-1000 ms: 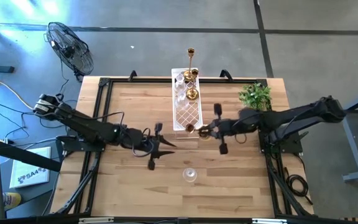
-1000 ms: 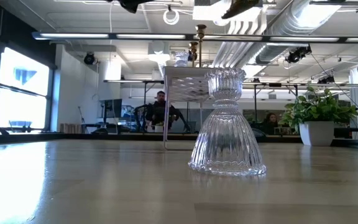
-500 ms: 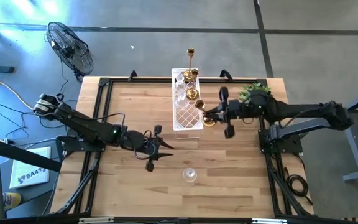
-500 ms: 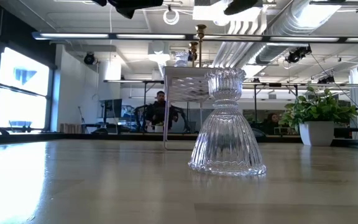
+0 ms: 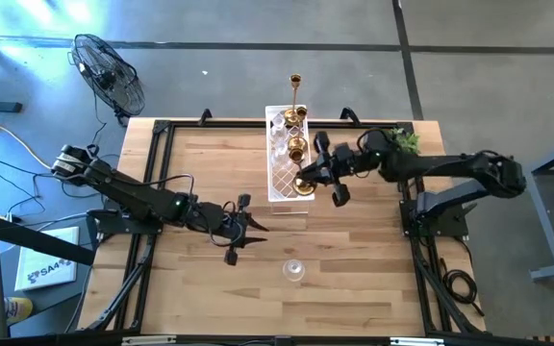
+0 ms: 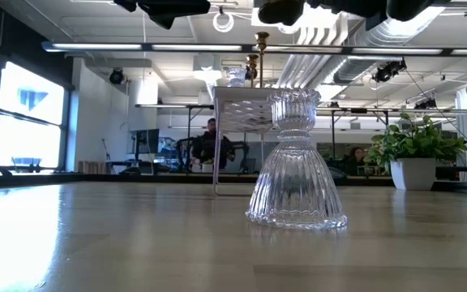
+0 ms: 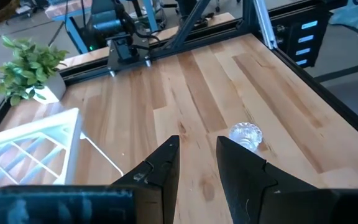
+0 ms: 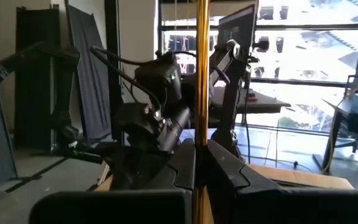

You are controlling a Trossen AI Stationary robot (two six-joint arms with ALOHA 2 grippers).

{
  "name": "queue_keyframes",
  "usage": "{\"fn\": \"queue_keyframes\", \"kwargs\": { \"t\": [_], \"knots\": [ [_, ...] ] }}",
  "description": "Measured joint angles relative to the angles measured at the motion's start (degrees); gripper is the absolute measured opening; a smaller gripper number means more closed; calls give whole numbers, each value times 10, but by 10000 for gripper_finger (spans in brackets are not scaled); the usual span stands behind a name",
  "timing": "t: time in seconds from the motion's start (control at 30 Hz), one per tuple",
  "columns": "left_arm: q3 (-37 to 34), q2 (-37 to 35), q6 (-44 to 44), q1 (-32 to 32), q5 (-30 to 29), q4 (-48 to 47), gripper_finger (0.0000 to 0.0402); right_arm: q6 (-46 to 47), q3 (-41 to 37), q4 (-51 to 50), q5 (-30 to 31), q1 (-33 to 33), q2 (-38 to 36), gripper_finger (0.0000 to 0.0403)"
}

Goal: Pick & Place candle stick holders
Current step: Put the gold candle holder on the shelf aligned with the other gold candle holders

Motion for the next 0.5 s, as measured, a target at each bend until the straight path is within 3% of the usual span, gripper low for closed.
{"fn": "queue_keyframes", "kwargs": {
  "t": [0.17, 0.33, 0.5],
  "knots": [
    [0, 0, 0, 0, 4, 0, 102, 0, 0, 38, -7, -9, 31, 8],
    [0, 0, 0, 0, 4, -6, 102, 5, -7, 47, 66, -20, 43, 8],
    [0, 0, 0, 0, 13, -11, 102, 24, -66, 134, 67, -44, 42, 8]
  ]
}}
